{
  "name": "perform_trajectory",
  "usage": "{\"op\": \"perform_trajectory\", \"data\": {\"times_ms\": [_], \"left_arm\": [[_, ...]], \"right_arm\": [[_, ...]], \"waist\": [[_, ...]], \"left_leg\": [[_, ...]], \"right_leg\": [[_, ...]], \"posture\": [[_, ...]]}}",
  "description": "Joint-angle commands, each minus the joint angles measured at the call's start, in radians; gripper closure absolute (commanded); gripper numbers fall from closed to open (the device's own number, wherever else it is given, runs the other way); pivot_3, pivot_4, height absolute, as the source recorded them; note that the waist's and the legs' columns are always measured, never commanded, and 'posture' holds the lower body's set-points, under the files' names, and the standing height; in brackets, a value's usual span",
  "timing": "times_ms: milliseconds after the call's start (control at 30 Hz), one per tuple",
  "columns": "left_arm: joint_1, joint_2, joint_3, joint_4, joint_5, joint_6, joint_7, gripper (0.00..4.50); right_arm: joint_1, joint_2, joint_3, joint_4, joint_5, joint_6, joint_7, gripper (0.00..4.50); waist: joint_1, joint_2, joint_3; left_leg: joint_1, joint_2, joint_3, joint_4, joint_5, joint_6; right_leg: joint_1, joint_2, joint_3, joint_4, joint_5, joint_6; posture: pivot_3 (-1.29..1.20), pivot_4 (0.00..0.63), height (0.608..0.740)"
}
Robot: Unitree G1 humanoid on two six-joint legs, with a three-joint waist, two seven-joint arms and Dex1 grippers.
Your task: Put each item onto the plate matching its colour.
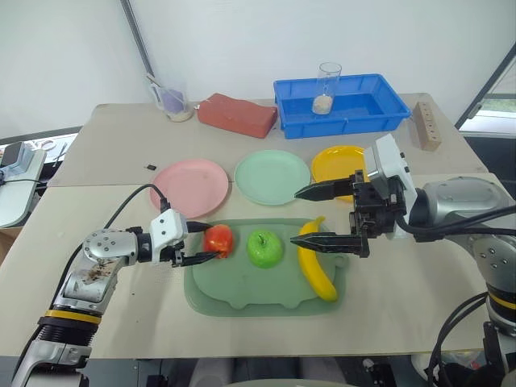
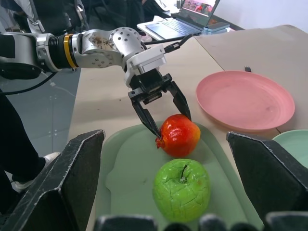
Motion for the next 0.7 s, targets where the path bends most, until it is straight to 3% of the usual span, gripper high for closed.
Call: {"op": "perform_trajectory", "data": {"times_ms": [33,267,433,700], "left_arm": [[0.004,-0.005,-0.003,0.000,-0.008,0.017,-0.003,2.01],[-0.063,0.031,0.092,-0.057,-0.134,0.205,0.009,2.05],[-0.192,-0.007,0.187,-0.018,-0.195,0.368,0.165,2.05],[-0.324,-0.109,0.165,0.268,0.049,0.223,0.516,2.05]], "right_arm": [[-0.028,-0.005,-0.022,-0.022,0.020,-0.007,0.000,0.00],[-0.037,0.012,-0.016,-0.007,0.006,-0.017,-0.014,0.00],[-0.099,0.068,-0.001,0.023,-0.014,0.001,-0.100,0.00],[-0.223,0.211,0.060,0.111,-0.155,0.026,-0.331,0.00]], "waist": [[0.000,0.000,0.000],[-0.003,-0.001,0.001],[-0.005,-0.002,0.001],[-0.010,0.003,-0.002]], "left_leg": [[0.000,0.000,0.000,0.000,0.000,0.000],[0.000,0.000,0.000,0.000,0.000,0.000],[0.000,0.001,-0.001,0.000,0.000,0.000],[0.002,0.001,-0.002,0.001,0.005,0.007]], "right_leg": [[0.000,0.000,0.000,0.000,0.000,0.000],[-0.001,0.001,0.000,0.001,0.000,0.000],[-0.001,0.002,0.000,0.002,0.000,0.000],[0.001,0.003,0.000,0.004,0.006,0.009]], "posture": [[0.00,0.150,0.740],[0.00,0.150,0.740],[0.00,0.150,0.740],[0.00,0.150,0.740]]}}
